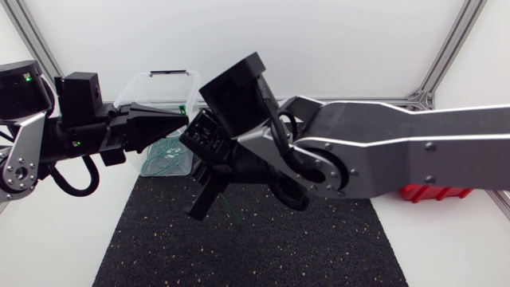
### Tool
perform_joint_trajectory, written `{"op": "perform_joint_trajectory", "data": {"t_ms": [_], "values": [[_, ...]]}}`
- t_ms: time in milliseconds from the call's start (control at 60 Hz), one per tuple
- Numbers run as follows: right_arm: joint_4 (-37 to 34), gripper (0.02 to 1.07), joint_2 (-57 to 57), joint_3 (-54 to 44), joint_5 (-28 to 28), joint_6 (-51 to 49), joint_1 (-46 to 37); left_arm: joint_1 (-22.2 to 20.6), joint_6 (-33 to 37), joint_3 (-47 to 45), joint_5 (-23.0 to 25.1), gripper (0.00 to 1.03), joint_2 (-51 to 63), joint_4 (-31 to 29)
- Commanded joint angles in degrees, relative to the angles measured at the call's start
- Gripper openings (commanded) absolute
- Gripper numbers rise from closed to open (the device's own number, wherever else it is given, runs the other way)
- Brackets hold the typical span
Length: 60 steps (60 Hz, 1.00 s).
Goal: Take a green cable tie from the red box, thread the tail through the head to close it, then place it in the transparent bin on the left.
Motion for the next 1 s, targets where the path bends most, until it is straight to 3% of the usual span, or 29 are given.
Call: {"op": "perform_joint_trajectory", "data": {"t_ms": [0,283,467,667,767,867,983], "values": [[-0.7,0.16,1.3,1.3,-0.3,1.3,0.5,-0.5,-1.4,0.7,0.1,0.09,0.8,1.2],[-0.7,0.18,0.4,0.6,0.1,1.1,0.0,-1.1,-1.9,0.9,0.2,0.03,1.8,1.2],[-1.3,0.48,-0.2,-1.4,0.4,-0.7,-2.8,-1.5,-0.6,0.8,0.4,0.03,2.2,1.2],[-1.0,0.72,0.3,-3.7,1.3,-3.9,-5.3,-3.1,5.4,-0.2,-5.6,0.03,2.4,0.6],[-1.0,0.72,0.2,-4.7,1.5,-5.3,-6.9,-4.3,7.9,-1.0,-8.1,0.03,1.8,-0.1],[-1.0,0.81,-0.7,-5.9,3.0,-7.7,-8.4,-5.4,10.6,-1.1,-10.2,0.03,1.3,-2.1],[-0.8,0.86,-2.7,-8.4,3.4,-11.4,-10.6,-6.7,12.3,0.9,-11.6,0.03,1.4,-8.5]]}}
